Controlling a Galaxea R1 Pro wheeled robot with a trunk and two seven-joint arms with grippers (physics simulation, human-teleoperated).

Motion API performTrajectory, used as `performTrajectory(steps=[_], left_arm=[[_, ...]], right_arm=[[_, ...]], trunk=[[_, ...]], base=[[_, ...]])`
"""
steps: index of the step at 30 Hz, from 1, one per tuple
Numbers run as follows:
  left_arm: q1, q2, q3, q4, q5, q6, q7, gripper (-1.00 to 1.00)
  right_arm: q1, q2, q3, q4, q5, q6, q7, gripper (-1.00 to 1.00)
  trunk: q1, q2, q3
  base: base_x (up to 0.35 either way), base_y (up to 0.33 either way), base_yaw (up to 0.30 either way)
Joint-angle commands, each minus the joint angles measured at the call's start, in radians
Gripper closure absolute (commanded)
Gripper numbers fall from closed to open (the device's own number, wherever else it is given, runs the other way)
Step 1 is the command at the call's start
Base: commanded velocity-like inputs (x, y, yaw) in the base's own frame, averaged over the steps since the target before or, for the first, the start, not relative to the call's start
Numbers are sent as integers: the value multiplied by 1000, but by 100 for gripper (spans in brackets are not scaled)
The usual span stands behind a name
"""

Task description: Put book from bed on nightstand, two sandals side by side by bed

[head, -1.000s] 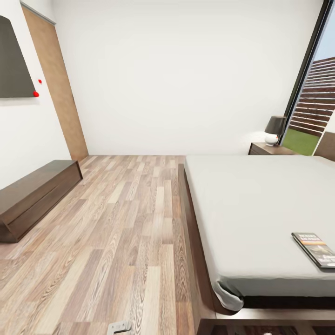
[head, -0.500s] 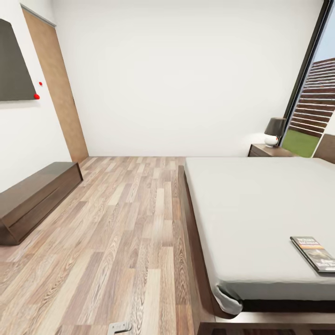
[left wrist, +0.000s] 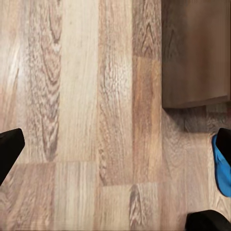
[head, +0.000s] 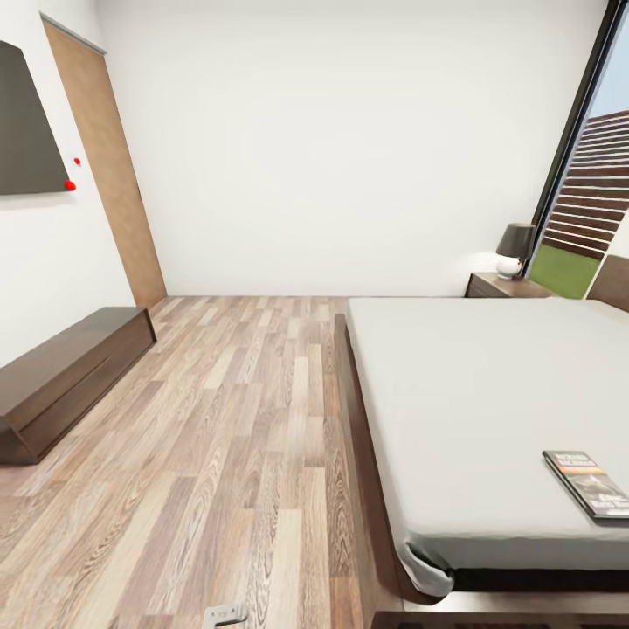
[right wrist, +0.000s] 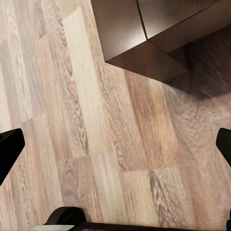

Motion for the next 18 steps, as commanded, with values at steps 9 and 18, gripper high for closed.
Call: performTrajectory(steps=[9,18], left_arm=[[1,0,-8,2,8,-4,-4,-100],[2,0,-8,2,9,-4,-4,-100]], right_arm=[[-1,-1,-1,2,-5,-1,5,-100],[-1,-1,-1,2,-5,-1,5,-100]], trunk=[[-35,63,27],[-69,126,56]], base=[[0,0,0],[0,0,0]])
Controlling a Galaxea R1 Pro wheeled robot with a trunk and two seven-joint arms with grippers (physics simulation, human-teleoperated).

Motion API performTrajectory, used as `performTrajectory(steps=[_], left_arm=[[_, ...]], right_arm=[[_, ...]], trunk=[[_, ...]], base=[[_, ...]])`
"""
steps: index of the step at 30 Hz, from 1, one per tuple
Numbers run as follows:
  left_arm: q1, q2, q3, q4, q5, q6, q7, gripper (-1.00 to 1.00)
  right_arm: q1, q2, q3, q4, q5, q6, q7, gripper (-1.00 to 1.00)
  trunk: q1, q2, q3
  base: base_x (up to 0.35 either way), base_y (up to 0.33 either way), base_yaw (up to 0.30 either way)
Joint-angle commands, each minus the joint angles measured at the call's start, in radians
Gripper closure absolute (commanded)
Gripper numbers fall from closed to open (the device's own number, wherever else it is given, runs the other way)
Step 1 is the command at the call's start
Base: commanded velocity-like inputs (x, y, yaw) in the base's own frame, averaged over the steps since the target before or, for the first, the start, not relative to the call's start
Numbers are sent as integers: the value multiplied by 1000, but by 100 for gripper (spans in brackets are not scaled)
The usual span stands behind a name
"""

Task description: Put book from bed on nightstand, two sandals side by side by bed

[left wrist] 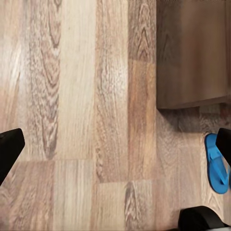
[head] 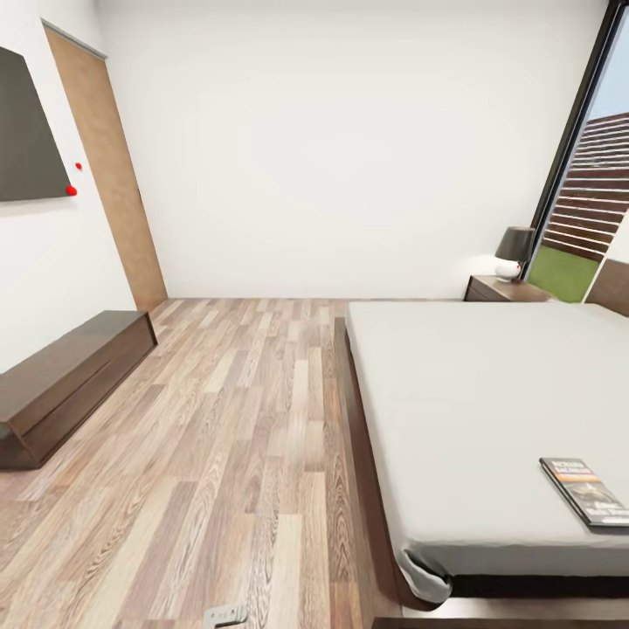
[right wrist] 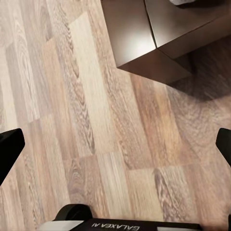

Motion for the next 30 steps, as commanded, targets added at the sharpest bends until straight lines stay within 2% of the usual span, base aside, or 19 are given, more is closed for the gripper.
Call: performTrajectory(steps=[1,5,30], left_arm=[[-1,0,-8,2,9,-4,-4,-100],[-1,0,-8,2,9,-4,-4,-100],[-1,0,-8,2,9,-4,-7,-100]], right_arm=[[-1,0,0,2,-4,-2,4,-100],[-1,-1,0,2,-4,-2,4,-100],[-1,-1,0,2,-7,-2,5,-100]], trunk=[[-4,7,2],[-19,35,15],[-19,35,15]], base=[[0,0,0],[0,0,0],[0,0,0]])
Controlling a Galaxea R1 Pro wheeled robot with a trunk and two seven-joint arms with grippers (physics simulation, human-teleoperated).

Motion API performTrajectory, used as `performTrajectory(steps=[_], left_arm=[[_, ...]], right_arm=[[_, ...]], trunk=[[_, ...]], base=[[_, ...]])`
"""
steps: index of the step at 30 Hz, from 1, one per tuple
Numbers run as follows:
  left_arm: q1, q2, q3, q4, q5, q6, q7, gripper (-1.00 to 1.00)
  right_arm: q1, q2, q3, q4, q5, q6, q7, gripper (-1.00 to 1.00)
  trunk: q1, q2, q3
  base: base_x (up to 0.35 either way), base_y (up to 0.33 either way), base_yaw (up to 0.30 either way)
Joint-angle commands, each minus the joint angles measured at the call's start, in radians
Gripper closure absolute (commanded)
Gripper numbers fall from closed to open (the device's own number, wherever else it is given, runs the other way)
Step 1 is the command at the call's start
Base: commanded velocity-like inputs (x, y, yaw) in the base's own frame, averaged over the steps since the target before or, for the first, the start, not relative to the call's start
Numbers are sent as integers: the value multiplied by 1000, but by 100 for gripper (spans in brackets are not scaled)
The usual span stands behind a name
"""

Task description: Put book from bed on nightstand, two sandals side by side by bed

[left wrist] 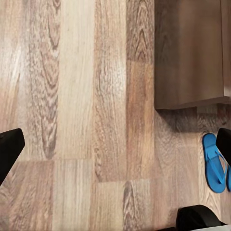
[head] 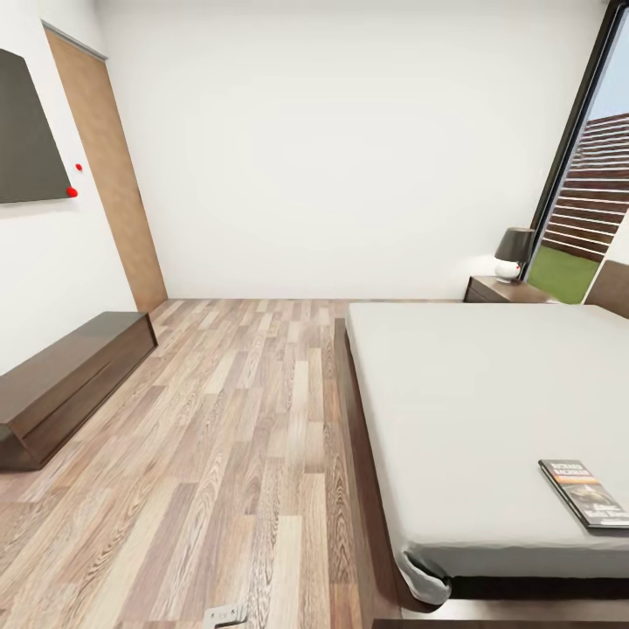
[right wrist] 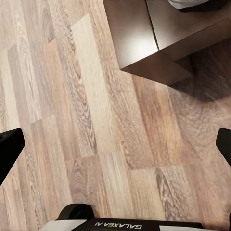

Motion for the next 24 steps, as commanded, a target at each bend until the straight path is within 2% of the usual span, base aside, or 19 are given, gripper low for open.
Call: performTrajectory(steps=[1,9,24], left_arm=[[-1,0,-8,2,9,-4,-4,-100],[0,-1,-8,2,9,-4,-4,-100],[2,-1,-8,2,11,-4,-4,-100]], right_arm=[[-1,0,0,2,-4,-2,4,-100],[-1,0,0,2,0,-2,4,-100],[-1,0,0,2,0,-2,3,-100]], trunk=[[0,0,-1],[0,0,-1],[0,0,-1]], base=[[0,0,0],[0,0,-53],[0,0,-281]])
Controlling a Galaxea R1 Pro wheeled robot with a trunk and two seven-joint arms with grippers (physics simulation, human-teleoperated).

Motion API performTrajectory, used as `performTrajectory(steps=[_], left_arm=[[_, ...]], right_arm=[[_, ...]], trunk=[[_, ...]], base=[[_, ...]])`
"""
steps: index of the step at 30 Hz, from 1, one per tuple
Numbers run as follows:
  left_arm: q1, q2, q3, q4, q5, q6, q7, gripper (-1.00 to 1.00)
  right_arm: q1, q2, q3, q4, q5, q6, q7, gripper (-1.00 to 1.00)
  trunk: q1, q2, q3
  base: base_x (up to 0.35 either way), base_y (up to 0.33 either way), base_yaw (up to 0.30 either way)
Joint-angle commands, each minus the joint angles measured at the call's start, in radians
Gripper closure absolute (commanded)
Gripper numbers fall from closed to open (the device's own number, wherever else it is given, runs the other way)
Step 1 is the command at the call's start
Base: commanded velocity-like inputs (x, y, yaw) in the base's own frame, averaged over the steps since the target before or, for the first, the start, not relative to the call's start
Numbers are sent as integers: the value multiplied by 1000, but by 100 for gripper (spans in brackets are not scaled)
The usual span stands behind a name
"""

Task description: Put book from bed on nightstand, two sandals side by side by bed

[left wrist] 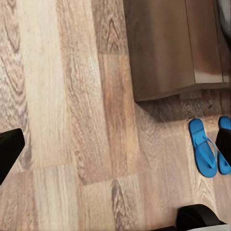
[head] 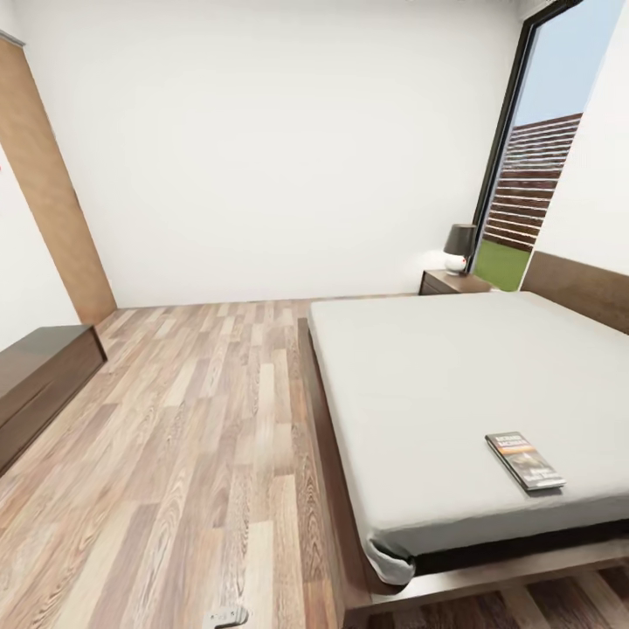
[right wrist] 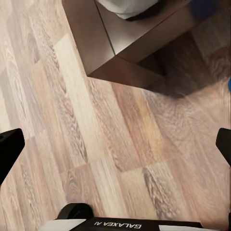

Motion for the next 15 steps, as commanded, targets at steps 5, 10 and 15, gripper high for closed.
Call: performTrajectory(steps=[5,10,15], left_arm=[[-1,-1,-8,2,8,-4,-4,-100],[-1,0,-8,2,8,-4,-3,-100],[-1,0,-8,2,9,-3,-3,-100]], right_arm=[[-1,0,0,2,-4,-2,3,-100],[-1,0,0,2,-4,-2,3,-100],[-1,0,0,2,-5,-2,3,-100]], trunk=[[0,0,-1],[0,0,-1],[0,0,-1]], base=[[0,0,-300],[0,0,-300],[0,0,-300]])
